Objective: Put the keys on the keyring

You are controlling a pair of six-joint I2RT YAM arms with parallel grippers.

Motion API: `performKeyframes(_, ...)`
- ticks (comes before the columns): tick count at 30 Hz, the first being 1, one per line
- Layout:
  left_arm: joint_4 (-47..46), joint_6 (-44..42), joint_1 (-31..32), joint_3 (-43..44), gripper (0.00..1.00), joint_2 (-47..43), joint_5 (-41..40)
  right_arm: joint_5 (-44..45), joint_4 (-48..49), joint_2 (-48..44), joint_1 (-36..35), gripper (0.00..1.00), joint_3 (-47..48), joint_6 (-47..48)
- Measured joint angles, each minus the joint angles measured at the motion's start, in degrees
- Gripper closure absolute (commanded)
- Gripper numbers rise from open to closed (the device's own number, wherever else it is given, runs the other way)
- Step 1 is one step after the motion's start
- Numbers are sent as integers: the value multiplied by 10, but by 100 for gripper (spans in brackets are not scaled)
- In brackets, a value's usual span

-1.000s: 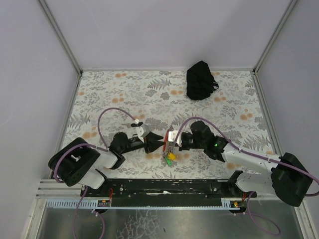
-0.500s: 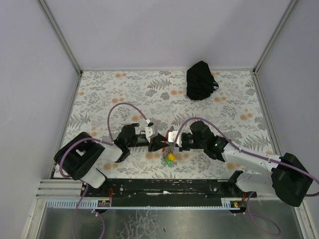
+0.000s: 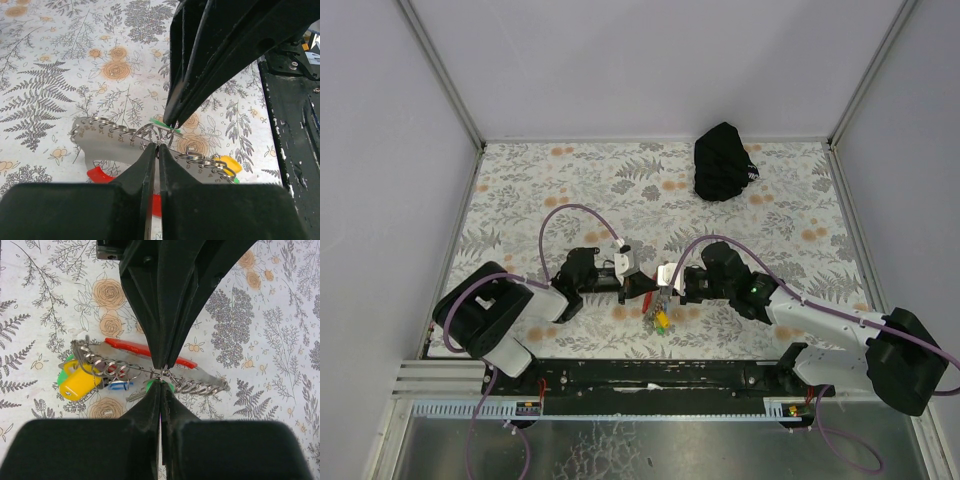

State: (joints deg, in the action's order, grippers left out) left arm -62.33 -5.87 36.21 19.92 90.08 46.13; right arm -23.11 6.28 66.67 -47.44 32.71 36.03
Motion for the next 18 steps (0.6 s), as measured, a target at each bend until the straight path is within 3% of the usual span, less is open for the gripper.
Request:
performKeyframes(6, -11, 27, 1, -7, 100, -2, -22, 2, -7, -9, 0, 100, 0, 0)
performKeyframes(18, -63, 175, 1, -52, 100, -41, -130, 32, 12, -5, -14, 100, 0, 0)
